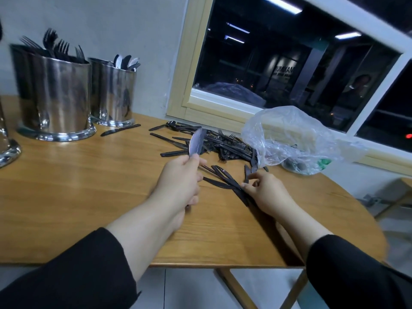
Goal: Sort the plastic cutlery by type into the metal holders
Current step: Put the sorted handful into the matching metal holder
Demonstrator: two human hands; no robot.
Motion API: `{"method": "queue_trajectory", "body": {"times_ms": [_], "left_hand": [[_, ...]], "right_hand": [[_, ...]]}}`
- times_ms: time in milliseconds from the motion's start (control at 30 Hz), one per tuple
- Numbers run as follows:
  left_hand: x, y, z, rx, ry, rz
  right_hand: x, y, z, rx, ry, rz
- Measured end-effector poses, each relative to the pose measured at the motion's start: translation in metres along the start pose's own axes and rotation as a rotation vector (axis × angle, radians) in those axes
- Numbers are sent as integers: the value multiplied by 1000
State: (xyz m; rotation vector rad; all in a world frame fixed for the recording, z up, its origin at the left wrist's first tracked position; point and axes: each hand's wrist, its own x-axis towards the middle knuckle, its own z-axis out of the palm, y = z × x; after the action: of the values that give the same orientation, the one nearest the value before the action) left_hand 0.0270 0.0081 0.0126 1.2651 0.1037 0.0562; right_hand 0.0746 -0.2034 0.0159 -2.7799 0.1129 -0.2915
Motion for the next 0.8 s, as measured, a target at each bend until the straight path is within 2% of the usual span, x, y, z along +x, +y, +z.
{"method": "queue_trajectory", "body": {"times_ms": [200, 467, 567, 633, 700, 800], "left_hand": [[-2, 0, -10, 58, -37, -18], [5, 28, -3, 136, -72, 24], [21, 41, 11, 226, -104, 118], [37, 41, 19, 397, -109, 238], [54, 36, 22, 606, -111, 394], [76, 21, 17, 786, -103, 560]], "right_hand": [[14, 2, -5, -68, -62, 45], [31, 10, -13, -124, -141, 1], [39, 18, -12, -64, -123, -98], [41, 21, -13, 21, -133, -215], [43, 21, -16, 86, -209, -315], [49, 19, -17, 37, -307, -421]]}}
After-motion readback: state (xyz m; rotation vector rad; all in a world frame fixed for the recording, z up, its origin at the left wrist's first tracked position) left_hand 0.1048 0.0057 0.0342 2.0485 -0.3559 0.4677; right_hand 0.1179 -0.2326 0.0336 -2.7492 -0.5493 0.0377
